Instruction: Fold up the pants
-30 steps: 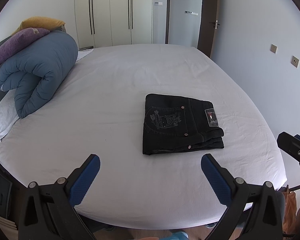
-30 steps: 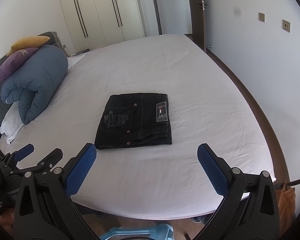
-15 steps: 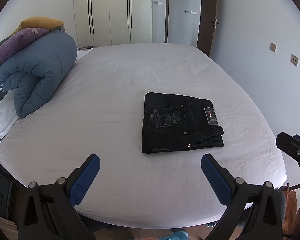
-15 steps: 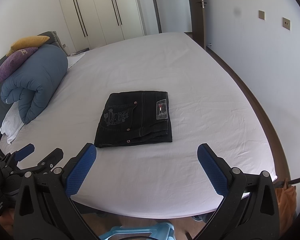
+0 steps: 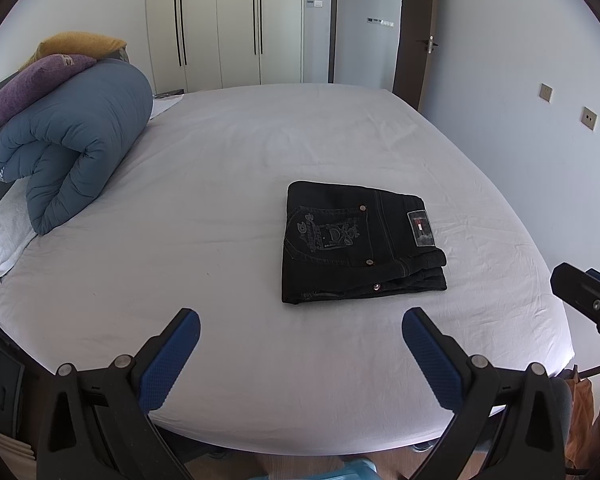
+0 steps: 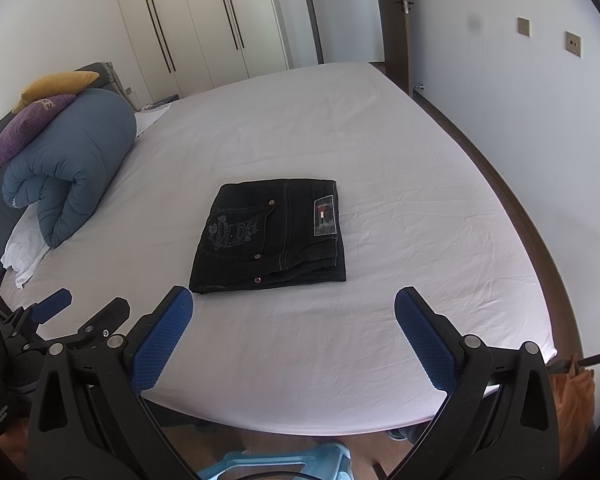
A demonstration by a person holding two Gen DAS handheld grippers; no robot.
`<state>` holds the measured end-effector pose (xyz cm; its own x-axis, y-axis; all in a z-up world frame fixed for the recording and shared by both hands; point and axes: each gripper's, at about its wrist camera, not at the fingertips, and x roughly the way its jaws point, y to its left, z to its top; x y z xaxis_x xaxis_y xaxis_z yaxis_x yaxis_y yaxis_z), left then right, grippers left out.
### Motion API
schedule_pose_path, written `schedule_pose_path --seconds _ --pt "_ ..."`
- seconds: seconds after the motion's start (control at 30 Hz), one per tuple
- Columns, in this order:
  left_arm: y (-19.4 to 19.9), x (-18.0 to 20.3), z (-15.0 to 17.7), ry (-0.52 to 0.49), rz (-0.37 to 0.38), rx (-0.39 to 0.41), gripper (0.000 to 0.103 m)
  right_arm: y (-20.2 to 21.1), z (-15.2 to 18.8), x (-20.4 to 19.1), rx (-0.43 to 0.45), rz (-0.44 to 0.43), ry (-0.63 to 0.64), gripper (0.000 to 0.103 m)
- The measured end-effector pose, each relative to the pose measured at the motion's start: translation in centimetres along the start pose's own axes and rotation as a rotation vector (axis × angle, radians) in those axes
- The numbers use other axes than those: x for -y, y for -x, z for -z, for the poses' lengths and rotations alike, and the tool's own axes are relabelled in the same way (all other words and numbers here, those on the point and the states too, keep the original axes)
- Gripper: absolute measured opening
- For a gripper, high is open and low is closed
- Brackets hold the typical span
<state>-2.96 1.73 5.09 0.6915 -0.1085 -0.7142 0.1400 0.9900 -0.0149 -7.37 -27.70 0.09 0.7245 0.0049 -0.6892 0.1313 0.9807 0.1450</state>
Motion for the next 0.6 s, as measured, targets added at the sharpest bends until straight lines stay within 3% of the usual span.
schedule_pose_path --seconds 0.6 --pt "0.06 -0.03 0.11 -0.001 0.002 -0.002 0.103 0.03 0.30 -0.18 -0.004 -0.002 -0.002 0.103"
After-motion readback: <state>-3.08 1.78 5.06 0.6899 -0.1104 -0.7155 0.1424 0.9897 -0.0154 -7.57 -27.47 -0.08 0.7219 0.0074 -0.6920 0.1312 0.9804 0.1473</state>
